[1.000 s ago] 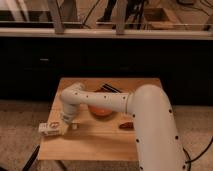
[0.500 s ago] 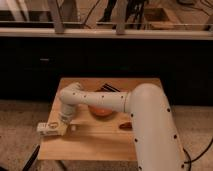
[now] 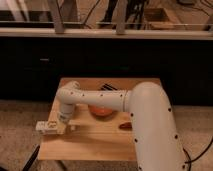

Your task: Place the bottle in the ceramic bowl

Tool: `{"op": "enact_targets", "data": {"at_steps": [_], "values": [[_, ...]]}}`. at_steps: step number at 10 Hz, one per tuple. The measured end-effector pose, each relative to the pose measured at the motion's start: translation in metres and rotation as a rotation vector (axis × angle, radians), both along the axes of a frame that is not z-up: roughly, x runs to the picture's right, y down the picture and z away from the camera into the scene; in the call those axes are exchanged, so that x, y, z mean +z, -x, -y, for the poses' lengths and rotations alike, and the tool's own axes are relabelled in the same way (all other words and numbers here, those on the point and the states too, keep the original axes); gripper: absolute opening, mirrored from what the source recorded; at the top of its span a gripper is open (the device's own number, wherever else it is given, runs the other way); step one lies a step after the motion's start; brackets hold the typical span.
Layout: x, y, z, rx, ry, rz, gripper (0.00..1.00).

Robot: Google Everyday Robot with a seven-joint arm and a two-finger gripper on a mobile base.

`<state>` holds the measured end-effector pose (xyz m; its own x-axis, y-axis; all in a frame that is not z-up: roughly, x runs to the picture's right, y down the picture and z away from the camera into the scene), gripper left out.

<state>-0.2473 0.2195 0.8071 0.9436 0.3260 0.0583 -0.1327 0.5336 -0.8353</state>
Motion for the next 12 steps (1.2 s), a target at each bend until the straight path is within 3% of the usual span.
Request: {"op": "enact_targets", "data": {"at_steps": [5, 8, 12], "values": [[-0.003, -0.003, 0.004, -0.011, -0.020, -0.009, 0.01], [-0.021, -0.013, 0.027, -0.021, -0.040, -0.027, 0.01], [-0.019, -0.046, 0.048, 0.001, -0.052, -0.062, 0.01]]}}
